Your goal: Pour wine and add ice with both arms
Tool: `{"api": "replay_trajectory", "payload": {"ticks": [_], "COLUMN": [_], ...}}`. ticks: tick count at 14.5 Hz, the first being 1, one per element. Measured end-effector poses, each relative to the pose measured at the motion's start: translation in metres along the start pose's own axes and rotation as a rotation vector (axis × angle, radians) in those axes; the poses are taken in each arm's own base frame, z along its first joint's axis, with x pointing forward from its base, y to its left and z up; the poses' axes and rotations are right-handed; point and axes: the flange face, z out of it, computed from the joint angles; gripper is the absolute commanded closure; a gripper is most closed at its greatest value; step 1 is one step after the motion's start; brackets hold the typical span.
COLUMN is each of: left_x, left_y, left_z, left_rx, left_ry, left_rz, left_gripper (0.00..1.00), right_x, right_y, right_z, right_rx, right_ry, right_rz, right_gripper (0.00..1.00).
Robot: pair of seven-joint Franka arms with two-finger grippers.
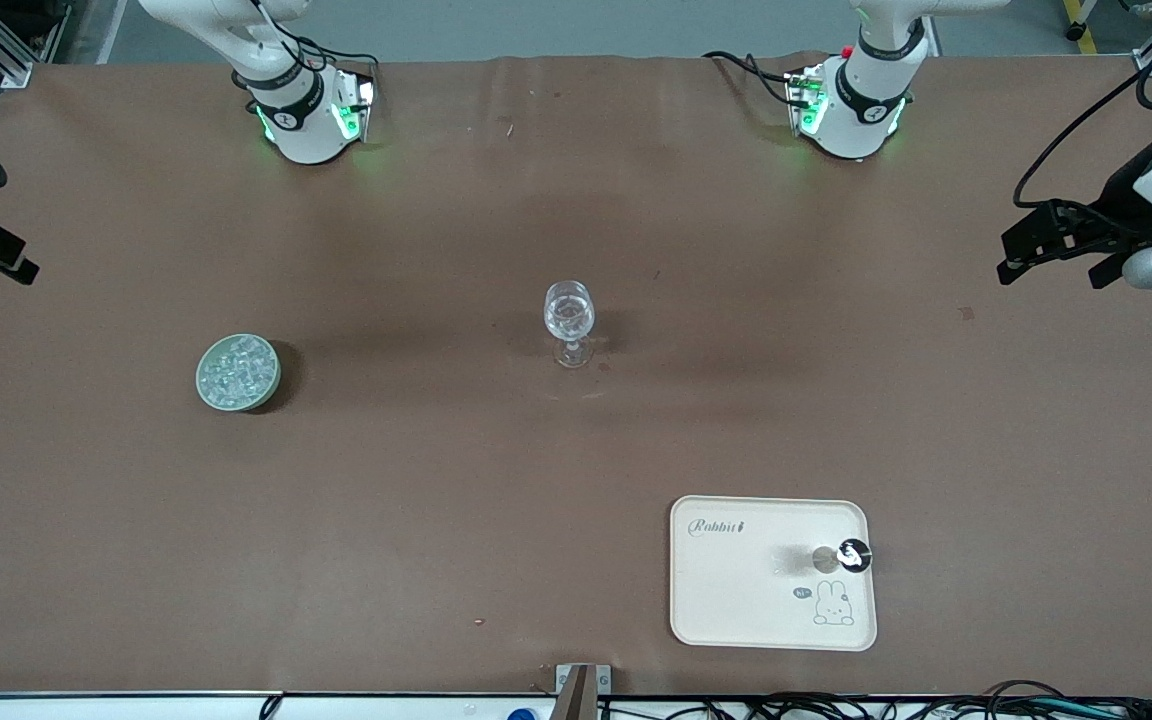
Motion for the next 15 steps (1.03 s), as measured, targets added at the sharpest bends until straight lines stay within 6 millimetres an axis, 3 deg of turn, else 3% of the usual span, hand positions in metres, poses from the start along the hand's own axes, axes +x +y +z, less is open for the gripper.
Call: {"api": "replay_trajectory", "payload": {"ticks": [7,15], "left_x": [-0.006,-0.009], "left_y": [0.013,0.009], "left_z": [0.002,-0.005], "left_rx": [0.002,0.048], "left_ry": [-0.034,-0.019], "left_rz": [0.016,0.017], "left_gripper": [0.01,0.01], "right_x": [0.0,-0.001], "right_y": [-0.003,-0.005], "right_z": [0.0,0.0], "right_rx": [0.0,0.0], "right_ry": [0.0,0.0], "right_rz": [-0.007,-0.009], "right_gripper": [0.0,0.0]}}
